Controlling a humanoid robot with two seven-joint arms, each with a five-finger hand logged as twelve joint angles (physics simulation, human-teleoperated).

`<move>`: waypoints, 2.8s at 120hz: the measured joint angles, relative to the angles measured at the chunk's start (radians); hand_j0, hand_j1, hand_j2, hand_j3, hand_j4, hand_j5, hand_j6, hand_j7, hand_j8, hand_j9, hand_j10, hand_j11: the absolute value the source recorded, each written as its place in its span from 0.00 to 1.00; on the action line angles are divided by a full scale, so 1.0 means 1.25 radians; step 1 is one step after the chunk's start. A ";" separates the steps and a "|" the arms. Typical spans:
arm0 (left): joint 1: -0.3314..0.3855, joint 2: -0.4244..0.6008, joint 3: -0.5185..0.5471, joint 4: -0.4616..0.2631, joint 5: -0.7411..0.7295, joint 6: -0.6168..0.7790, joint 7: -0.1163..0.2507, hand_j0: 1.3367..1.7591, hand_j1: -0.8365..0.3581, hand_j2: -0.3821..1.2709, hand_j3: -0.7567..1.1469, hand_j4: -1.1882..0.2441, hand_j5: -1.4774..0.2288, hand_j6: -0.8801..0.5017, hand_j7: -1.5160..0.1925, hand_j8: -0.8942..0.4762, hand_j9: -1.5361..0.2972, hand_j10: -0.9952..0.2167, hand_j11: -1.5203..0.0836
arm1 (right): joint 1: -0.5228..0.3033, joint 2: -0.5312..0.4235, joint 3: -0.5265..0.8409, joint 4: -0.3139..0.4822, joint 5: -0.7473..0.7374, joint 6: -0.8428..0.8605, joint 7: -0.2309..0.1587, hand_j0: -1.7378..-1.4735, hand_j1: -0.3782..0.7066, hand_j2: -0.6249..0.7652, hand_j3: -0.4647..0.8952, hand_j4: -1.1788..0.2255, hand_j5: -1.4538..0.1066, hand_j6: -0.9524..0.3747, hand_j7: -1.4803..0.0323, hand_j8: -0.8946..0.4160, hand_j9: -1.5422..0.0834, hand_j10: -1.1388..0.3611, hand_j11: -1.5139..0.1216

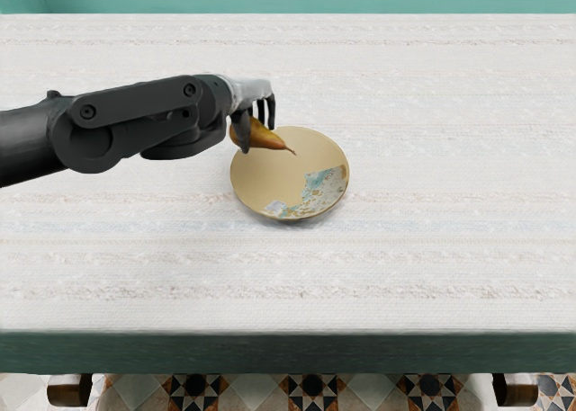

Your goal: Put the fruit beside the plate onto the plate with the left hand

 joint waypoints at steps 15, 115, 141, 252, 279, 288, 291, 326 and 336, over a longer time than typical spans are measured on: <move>0.014 -0.027 -0.002 0.011 0.003 0.001 -0.001 0.75 0.46 0.41 0.40 0.37 0.32 0.29 0.35 0.34 0.35 0.38 0.38 | 0.000 0.000 0.000 0.000 0.000 0.000 0.000 0.30 0.03 0.45 0.34 0.84 0.93 0.72 0.98 0.68 0.95 0.76 0.93; 0.040 -0.048 -0.004 0.038 -0.029 -0.004 0.003 0.76 0.69 0.29 0.40 0.60 0.61 0.41 0.64 0.44 0.60 0.56 0.68 | 0.000 0.000 0.000 0.000 0.000 0.000 0.000 0.30 0.03 0.45 0.34 0.84 0.93 0.72 0.98 0.68 0.95 0.76 0.93; 0.036 0.058 -0.068 -0.028 -0.102 -0.053 0.004 0.76 0.80 0.26 0.40 0.69 0.71 0.49 0.73 0.51 0.69 0.66 0.78 | 0.000 0.000 0.000 0.000 0.000 0.000 0.000 0.30 0.03 0.45 0.34 0.84 0.93 0.72 0.98 0.68 0.95 0.76 0.93; 0.090 0.588 -0.227 -0.284 -0.583 -0.405 0.004 0.76 0.97 0.23 0.40 0.81 0.85 0.62 0.87 0.63 0.82 0.80 0.93 | 0.000 0.000 0.000 0.000 0.000 0.000 0.000 0.30 0.03 0.45 0.34 0.84 0.93 0.72 0.98 0.68 0.95 0.76 0.93; 0.090 0.589 -0.230 -0.287 -0.602 -0.405 0.003 0.76 0.97 0.23 0.40 0.81 0.85 0.62 0.87 0.63 0.82 0.80 0.93 | 0.000 0.000 0.000 0.000 0.000 -0.001 0.000 0.30 0.03 0.45 0.34 0.84 0.93 0.72 0.98 0.68 0.95 0.76 0.93; 0.090 0.589 -0.230 -0.287 -0.603 -0.405 0.003 0.76 0.97 0.23 0.40 0.81 0.85 0.62 0.87 0.63 0.82 0.80 0.93 | 0.000 0.000 0.000 0.000 0.000 -0.001 0.000 0.30 0.03 0.45 0.34 0.84 0.93 0.72 0.98 0.68 0.95 0.76 0.93; 0.090 0.589 -0.230 -0.287 -0.604 -0.405 0.003 0.76 0.97 0.23 0.40 0.81 0.85 0.62 0.87 0.63 0.82 0.80 0.93 | 0.000 0.000 0.000 0.000 0.000 -0.001 0.000 0.30 0.03 0.45 0.34 0.84 0.93 0.72 0.98 0.68 0.95 0.76 0.93; 0.090 0.589 -0.231 -0.287 -0.605 -0.405 0.003 0.76 0.97 0.23 0.40 0.81 0.85 0.62 0.87 0.63 0.82 0.80 0.93 | 0.000 0.000 0.000 0.000 0.000 -0.001 0.000 0.30 0.03 0.45 0.34 0.84 0.93 0.72 0.98 0.68 0.95 0.76 0.93; 0.090 0.589 -0.231 -0.287 -0.605 -0.405 0.003 0.76 0.97 0.23 0.40 0.81 0.85 0.62 0.87 0.63 0.82 0.80 0.93 | 0.000 0.000 0.000 0.000 0.000 -0.001 0.000 0.30 0.03 0.45 0.34 0.84 0.93 0.72 0.98 0.68 0.95 0.76 0.93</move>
